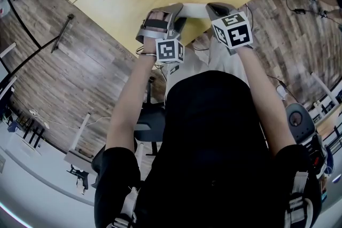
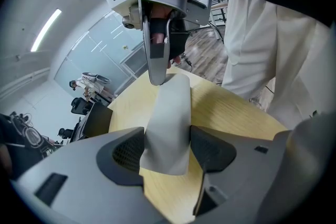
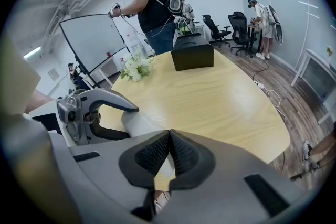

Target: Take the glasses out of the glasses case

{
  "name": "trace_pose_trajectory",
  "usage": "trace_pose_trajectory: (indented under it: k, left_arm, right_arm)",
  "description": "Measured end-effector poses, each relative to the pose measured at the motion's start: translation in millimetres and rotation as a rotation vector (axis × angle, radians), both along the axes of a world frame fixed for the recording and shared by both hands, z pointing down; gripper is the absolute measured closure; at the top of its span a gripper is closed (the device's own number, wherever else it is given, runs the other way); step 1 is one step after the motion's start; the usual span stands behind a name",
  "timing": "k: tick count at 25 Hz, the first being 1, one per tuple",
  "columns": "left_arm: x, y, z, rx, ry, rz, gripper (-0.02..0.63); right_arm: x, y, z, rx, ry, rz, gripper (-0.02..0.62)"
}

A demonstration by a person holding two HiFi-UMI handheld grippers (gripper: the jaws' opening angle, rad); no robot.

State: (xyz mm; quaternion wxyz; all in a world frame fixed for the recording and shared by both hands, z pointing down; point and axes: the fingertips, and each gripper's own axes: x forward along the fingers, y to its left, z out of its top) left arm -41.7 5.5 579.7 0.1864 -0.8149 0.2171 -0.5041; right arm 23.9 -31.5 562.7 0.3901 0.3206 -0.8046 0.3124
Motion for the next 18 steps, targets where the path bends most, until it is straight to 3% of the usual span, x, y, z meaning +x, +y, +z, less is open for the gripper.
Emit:
trace_pose_trajectory:
  k: [18]
  left_arm:
    - [2.6, 0.3, -3.4, 0.019, 0.029, -0.005, 0.318]
  right_arm:
    - [2.8, -6.9, -2.9, -0.017, -0.029, 0.05, 0.578]
